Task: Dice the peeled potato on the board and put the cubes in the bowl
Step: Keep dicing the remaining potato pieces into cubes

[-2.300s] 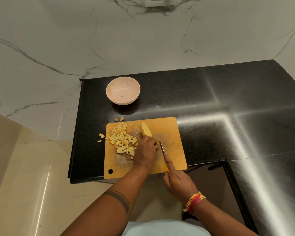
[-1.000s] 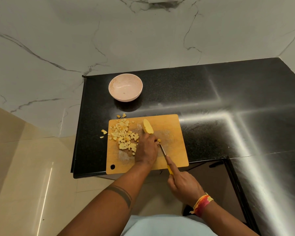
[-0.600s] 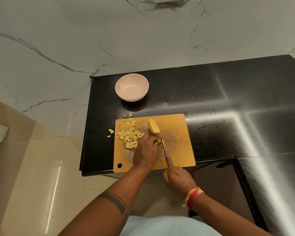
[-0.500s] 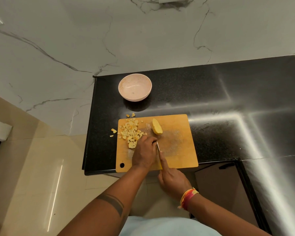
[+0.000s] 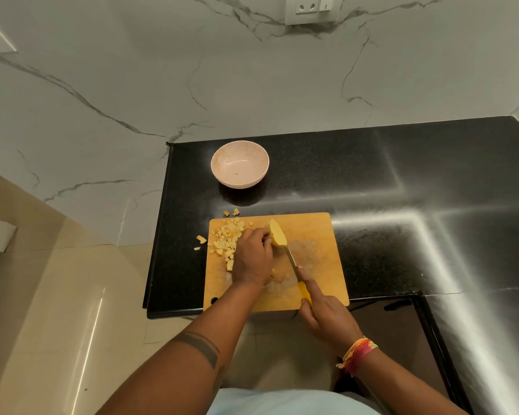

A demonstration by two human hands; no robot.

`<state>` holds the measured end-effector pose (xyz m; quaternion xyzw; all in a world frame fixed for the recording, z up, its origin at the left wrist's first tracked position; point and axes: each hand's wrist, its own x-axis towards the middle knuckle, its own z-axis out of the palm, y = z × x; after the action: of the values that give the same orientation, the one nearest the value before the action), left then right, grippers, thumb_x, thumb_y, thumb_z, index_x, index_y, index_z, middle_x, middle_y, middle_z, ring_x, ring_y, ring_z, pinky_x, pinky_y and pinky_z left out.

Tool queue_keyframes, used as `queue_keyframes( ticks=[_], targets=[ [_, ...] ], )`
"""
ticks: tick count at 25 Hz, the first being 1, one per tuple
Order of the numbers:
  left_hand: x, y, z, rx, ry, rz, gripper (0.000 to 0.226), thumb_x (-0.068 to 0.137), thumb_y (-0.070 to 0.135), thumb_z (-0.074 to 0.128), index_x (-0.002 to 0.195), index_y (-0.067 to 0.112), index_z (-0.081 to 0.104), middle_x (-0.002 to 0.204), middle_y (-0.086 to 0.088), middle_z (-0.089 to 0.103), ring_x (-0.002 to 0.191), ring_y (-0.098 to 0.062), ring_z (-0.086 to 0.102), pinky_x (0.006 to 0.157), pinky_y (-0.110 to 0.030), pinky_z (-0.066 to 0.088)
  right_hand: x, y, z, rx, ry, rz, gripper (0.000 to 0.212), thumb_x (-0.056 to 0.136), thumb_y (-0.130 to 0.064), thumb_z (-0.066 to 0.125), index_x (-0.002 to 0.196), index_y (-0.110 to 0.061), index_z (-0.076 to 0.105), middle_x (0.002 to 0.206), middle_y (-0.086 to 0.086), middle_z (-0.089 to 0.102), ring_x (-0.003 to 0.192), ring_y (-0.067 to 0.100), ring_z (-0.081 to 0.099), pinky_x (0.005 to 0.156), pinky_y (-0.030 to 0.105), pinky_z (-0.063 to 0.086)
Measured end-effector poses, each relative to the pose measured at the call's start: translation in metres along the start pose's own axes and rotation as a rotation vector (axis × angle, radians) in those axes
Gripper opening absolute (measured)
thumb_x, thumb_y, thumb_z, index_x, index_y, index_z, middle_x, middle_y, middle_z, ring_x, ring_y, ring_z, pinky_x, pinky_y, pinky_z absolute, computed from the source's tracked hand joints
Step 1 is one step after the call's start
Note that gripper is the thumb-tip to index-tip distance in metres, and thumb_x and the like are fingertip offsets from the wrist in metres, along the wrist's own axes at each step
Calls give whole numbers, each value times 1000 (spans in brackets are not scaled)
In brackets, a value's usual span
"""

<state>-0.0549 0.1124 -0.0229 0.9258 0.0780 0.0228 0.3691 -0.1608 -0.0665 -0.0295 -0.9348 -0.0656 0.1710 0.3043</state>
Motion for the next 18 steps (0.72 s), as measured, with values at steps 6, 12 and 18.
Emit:
queue_keyframes(
  ticks=[6,12,18],
  targets=[
    [23,24,14,37,-99,-83,36,101,28,61,134,16,61,131,-5,58,120,-24,54,94,-31,44,15,-6,-12,168,100,71,69,100,-23,43,159,-46,15,57,-3,52,47,11,43,47,36,33],
    [28,33,22,40,-179,-94,31,89,36,76,113,31,57,118,1,64,110,-20,57,83,-35,50,24,2,-27,221,109,149,66,100,-24,41,158,-45,17,61,5,59,48,15,47,51,45,42],
    [14,49,33,214,-306,-3,38,88,28,78,122,30,63,126,3,55,119,-20,49,95,-35,48,22,16,-47,283,22,162,64,98,-24,40,157,-39,21,69,3,68,61,21,65,62,48,57]
  ],
)
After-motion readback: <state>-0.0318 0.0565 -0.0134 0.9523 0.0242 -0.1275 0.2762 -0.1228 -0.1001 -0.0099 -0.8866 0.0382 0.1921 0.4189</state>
